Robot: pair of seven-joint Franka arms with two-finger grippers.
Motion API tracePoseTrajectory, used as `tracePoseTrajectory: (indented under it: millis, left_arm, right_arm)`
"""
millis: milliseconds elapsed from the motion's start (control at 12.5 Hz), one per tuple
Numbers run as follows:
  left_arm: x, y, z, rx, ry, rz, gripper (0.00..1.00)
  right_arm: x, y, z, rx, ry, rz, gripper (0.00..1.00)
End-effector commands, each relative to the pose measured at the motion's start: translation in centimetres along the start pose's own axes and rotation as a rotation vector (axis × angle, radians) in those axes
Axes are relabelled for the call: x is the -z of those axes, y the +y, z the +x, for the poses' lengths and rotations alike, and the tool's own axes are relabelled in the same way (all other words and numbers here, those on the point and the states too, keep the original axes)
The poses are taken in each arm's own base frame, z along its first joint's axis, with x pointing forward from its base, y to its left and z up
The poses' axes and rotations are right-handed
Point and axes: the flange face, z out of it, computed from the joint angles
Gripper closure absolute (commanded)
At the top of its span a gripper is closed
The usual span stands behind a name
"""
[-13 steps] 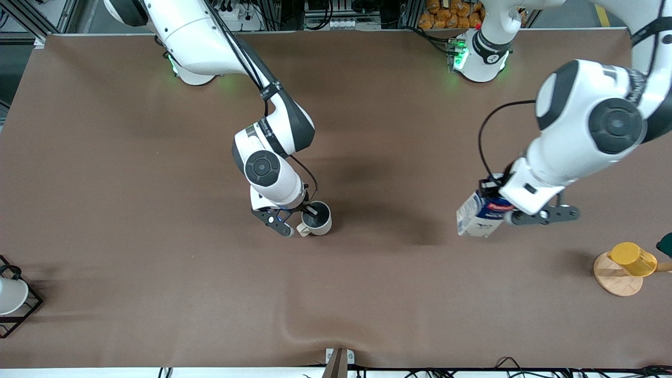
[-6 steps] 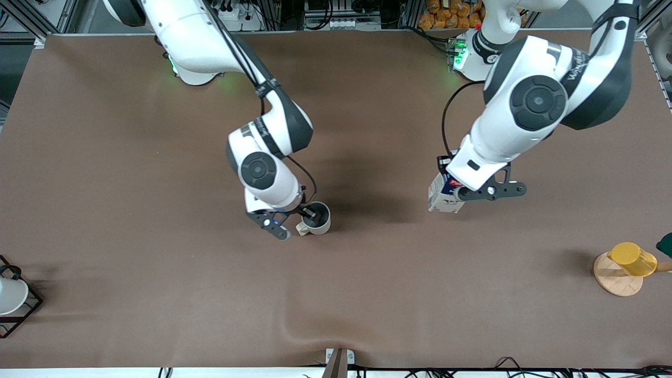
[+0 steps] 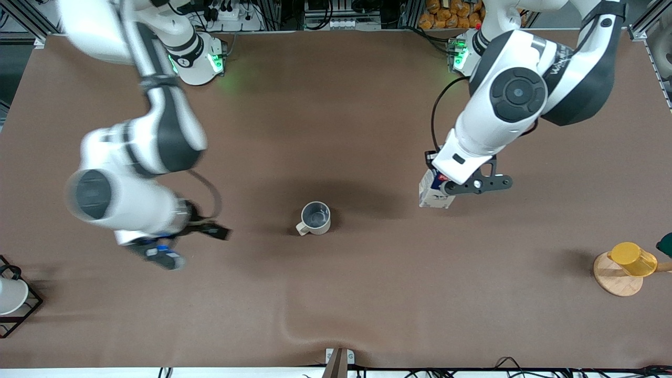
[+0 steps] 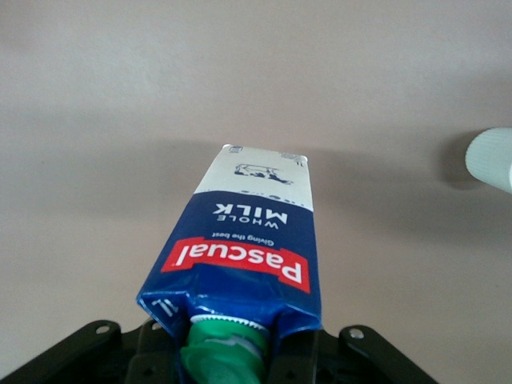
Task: Place milk next to cup
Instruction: 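Set the mug down with the right gripper while the left gripper carries the milk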
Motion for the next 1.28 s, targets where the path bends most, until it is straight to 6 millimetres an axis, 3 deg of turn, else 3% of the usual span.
tracePoseTrajectory:
  millis: [0,160,399,558,718,957,1117,1196]
  left_arm:
    - [0.3,3.5,-2.8,0.045,-0.029,-0.018,1.00]
    - [0.2,6.8,-5.3,0.066,-0.065,-0.050,1.00]
    - [-2.7,13.8,-7.9,0.034,-0.140,-0.067,1.00]
    - [-5.4,17.7,-8.5,0.001,-0.174,-0.061,1.00]
    - [-8.1,20.3,-8.8,-0.035,-0.203,-0.056,1.00]
    - [-10.6,23.1,-8.4,-0.092,-0.198,-0.094,1.00]
    - [-11.6,24.5,-8.3,-0.077,-0.163,-0.128,1.00]
    - [-12.5,25.0,-8.0,-0.034,-0.143,-0.133,1.00]
  right_arm:
    - [1.8,8.0,3.2,0.151,-0.009,0.011,0.00]
    - [3.0,13.0,5.1,0.200,0.018,-0.030,0.00]
    - [4.6,19.9,6.8,0.317,0.033,-0.039,0.00]
    - [7.2,24.5,6.3,0.406,0.055,-0.027,0.00]
    - [10.2,29.1,4.4,0.499,0.066,-0.013,0.00]
    - [15.7,30.3,-1.2,0.493,0.043,0.009,0.00]
    - [18.5,28.5,-4.6,0.379,0.023,0.020,0.00]
    - [18.6,26.8,-5.8,0.349,0.020,0.019,0.00]
